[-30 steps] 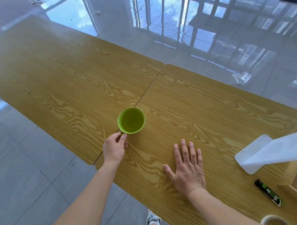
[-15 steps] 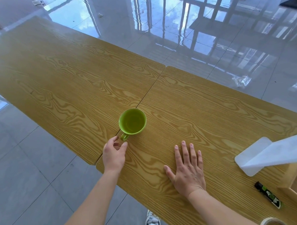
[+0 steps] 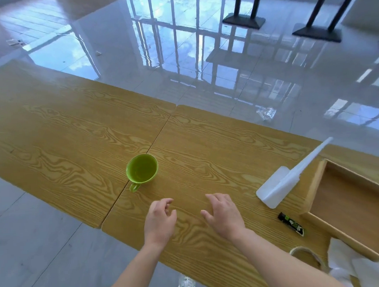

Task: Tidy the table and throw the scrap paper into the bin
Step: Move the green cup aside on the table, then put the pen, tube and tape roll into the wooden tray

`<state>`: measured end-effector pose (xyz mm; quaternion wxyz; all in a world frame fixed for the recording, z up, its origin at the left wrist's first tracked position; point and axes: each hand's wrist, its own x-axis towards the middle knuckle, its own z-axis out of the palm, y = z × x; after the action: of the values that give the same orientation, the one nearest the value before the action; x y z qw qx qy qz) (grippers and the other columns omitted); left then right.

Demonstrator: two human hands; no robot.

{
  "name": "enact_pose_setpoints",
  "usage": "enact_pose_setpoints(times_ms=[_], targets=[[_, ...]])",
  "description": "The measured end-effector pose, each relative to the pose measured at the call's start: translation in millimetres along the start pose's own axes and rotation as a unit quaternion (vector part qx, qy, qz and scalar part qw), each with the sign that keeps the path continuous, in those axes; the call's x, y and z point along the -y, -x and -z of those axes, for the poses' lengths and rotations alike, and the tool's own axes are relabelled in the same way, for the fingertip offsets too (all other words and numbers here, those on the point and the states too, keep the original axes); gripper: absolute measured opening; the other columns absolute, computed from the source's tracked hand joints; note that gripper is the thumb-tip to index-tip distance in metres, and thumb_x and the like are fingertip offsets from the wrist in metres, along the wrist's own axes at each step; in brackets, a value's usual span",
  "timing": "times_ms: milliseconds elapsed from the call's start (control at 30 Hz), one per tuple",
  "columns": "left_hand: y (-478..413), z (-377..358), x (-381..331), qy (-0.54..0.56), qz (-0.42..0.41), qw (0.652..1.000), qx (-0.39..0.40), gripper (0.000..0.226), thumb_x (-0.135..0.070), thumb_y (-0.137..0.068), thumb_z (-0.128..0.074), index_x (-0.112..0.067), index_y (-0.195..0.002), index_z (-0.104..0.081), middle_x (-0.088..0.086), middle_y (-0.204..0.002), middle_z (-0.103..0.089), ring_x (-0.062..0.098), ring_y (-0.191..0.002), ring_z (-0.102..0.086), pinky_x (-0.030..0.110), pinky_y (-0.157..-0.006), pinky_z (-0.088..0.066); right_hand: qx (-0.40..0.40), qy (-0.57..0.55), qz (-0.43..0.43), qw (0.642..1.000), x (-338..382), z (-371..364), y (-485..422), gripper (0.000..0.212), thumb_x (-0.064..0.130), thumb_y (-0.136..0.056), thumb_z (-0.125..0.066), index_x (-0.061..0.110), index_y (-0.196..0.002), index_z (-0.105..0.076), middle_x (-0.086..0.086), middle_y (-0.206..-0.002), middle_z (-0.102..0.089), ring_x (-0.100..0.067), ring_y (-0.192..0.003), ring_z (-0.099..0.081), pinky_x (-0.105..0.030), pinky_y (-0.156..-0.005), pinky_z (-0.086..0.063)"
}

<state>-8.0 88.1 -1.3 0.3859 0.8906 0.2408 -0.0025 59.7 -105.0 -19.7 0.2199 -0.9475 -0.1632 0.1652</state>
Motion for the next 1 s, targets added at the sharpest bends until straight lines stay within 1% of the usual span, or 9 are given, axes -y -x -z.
enact_pose_setpoints(times_ms=[100, 433, 533, 600, 667, 733, 867, 933, 1000], targets=[[4, -18, -28, -0.005, -0.042, 0.999, 0.031, 0.033, -0.017, -0.089, -0.066, -0.018, -0.122, -0.063, -0.005, -0.098, -0.057, 0.008, -0.088, -0.056, 0.023, -0.077, -0.045, -0.016, -0.03, -0.032, 0.999, -14, 16, 19, 0.052, 0.042, -0.095, -0.054, 0.021, -0.141, -0.044, 0.0, -0.133, -0.053, -0.019, -0.125, -0.042, -0.033, -0.105, -0.041], [23, -74, -119, 0.048, -0.156, 0.98, 0.118, 0.034, -0.023, -0.086, -0.071, -0.018, -0.12, -0.066, -0.009, -0.095, -0.063, 0.004, -0.087, -0.06, 0.022, -0.079, -0.049, -0.117, -0.095, -0.093, 0.984, -74, 69, 86, 0.022, 0.031, -0.092, -0.062, 0.022, -0.111, -0.067, 0.008, -0.093, -0.062, -0.009, -0.09, -0.055, -0.024, -0.077, -0.045], [30, -95, -150, 0.06, -0.177, 0.971, 0.149, 0.049, -0.028, -0.084, -0.074, -0.018, -0.13, -0.059, -0.006, -0.108, -0.063, 0.005, -0.095, -0.059, 0.026, -0.085, -0.05, -0.172, -0.101, -0.149, 0.969, -106, 97, 111, 0.009, 0.026, -0.091, -0.062, 0.024, -0.096, -0.069, 0.011, -0.088, -0.063, -0.008, -0.086, -0.058, -0.022, -0.072, -0.044], [31, -107, -169, 0.07, -0.179, 0.968, 0.161, 0.063, -0.031, -0.083, -0.075, -0.019, -0.14, -0.05, -0.002, -0.124, -0.06, 0.01, -0.107, -0.057, 0.031, -0.092, -0.049, -0.203, -0.105, -0.194, 0.954, -134, 117, 129, 0.01, 0.022, -0.09, -0.062, 0.022, -0.096, -0.07, 0.009, -0.09, -0.066, -0.011, -0.086, -0.06, -0.025, -0.073, -0.047], [29, -116, -185, 0.074, -0.171, 0.968, 0.171, 0.072, -0.036, -0.083, -0.075, -0.02, -0.145, -0.042, 0.001, -0.134, -0.056, 0.014, -0.118, -0.054, 0.037, -0.099, -0.047, -0.211, -0.09, -0.235, 0.944, -162, 133, 147, 0.012, 0.021, -0.091, -0.062, 0.021, -0.099, -0.071, 0.005, -0.091, -0.068, -0.015, -0.086, -0.061, -0.028, -0.072, -0.048], [26, -123, -198, 0.072, -0.156, 0.968, 0.183, 0.076, -0.039, -0.083, -0.074, -0.023, -0.148, -0.038, 0.003, -0.136, -0.055, 0.016, -0.122, -0.053, 0.037, -0.1, -0.045, -0.192, -0.064, -0.25, 0.947, -180, 141, 156, 0.013, 0.021, -0.09, -0.061, 0.019, -0.098, -0.072, 0.003, -0.093, -0.071, -0.017, -0.089, -0.063, -0.03, -0.074, -0.049], [20, -134, -218, 0.064, -0.145, 0.969, 0.188, 0.061, -0.038, -0.087, -0.07, -0.028, -0.142, -0.047, 0.0, -0.124, -0.063, 0.015, -0.112, -0.061, 0.037, -0.094, -0.049, -0.118, -0.076, -0.223, 0.965, -185, 134, 141, 0.017, 0.023, -0.089, -0.066, 0.021, -0.103, -0.073, 0.004, -0.099, -0.072, -0.015, -0.092, -0.065, -0.032, -0.083, -0.054], [18, -138, -222, 0.05, -0.158, 0.97, 0.177, 0.042, -0.034, -0.091, -0.065, -0.027, -0.131, -0.056, -0.008, -0.107, -0.069, 0.006, -0.094, -0.065, 0.028, -0.077, -0.05, -0.084, -0.07, -0.212, 0.971, -181, 125, 124, 0.013, 0.022, -0.087, -0.065, 0.021, -0.098, -0.073, 0.002, -0.097, -0.07, -0.02, -0.092, -0.064, -0.036, -0.081, -0.055], [16, -143, -223, 0.015, -0.172, 0.972, 0.161, 0.021, -0.03, -0.093, -0.061, -0.024, -0.114, -0.062, -0.013, -0.09, -0.068, 0.0, -0.081, -0.062, 0.023, -0.063, -0.044, -0.051, -0.022, -0.193, 0.98, -177, 116, 107, 0.008, 0.019, -0.087, -0.062, 0.014, -0.091, -0.067, -0.005, -0.095, -0.067, -0.028, -0.091, -0.063, -0.036, -0.072, -0.052]])
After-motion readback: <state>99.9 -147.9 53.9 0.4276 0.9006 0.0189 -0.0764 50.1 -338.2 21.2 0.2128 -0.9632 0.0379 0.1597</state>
